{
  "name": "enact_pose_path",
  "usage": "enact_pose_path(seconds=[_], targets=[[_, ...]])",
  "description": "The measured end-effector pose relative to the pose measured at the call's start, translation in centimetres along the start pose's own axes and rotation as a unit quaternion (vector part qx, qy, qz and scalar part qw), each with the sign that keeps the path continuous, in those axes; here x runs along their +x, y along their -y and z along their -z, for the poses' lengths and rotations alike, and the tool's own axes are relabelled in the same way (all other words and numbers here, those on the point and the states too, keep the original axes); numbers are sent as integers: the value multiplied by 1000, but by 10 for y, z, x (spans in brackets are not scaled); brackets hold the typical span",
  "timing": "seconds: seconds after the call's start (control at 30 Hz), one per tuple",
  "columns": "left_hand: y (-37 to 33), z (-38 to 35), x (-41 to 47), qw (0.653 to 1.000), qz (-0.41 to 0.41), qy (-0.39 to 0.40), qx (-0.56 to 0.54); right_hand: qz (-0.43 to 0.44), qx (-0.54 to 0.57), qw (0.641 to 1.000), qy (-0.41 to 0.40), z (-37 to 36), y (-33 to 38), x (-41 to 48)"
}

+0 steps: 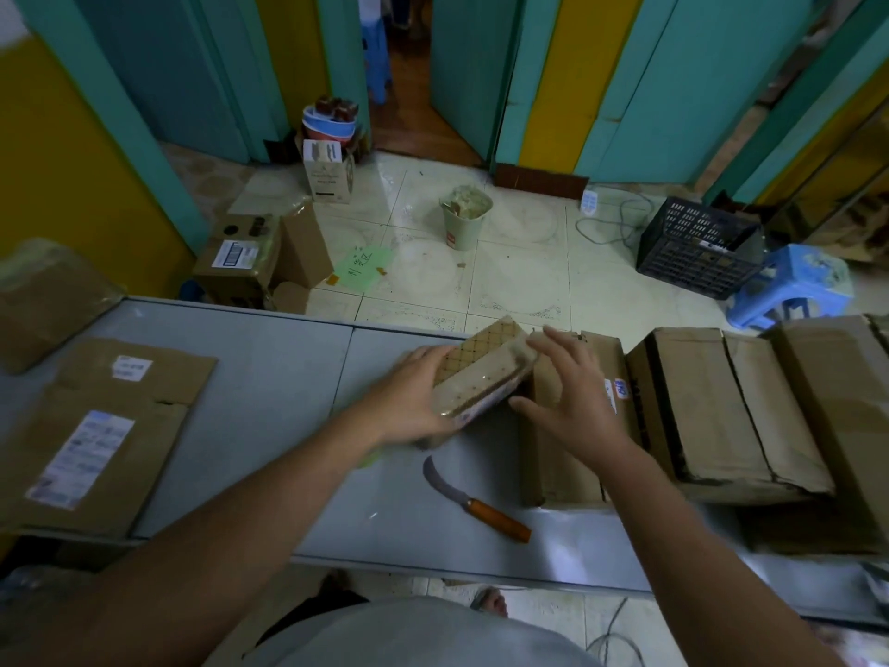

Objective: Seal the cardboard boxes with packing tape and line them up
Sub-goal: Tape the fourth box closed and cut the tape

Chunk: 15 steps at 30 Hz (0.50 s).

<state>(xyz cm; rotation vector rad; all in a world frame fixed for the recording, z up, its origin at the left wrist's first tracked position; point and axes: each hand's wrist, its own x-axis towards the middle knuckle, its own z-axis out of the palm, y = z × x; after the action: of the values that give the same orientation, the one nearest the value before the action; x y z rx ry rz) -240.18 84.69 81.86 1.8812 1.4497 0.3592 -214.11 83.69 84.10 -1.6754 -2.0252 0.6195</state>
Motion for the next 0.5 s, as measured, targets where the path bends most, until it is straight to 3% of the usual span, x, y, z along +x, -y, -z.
enact_pose_path(seconds=[0.13,0.27,0.37,0.5], targets=[[15,51,11,988,-68,136,30,50,-133,985,100,13,5,20],[12,74,25,977,-121,160,65,69,-148,975,153,3,17,30],[17,73,27,987,-108,83,87,34,-93,988,116,-7,18,27],[12,42,9,990,24,-136,-15,-41,-66,996,38,-23,15,15]])
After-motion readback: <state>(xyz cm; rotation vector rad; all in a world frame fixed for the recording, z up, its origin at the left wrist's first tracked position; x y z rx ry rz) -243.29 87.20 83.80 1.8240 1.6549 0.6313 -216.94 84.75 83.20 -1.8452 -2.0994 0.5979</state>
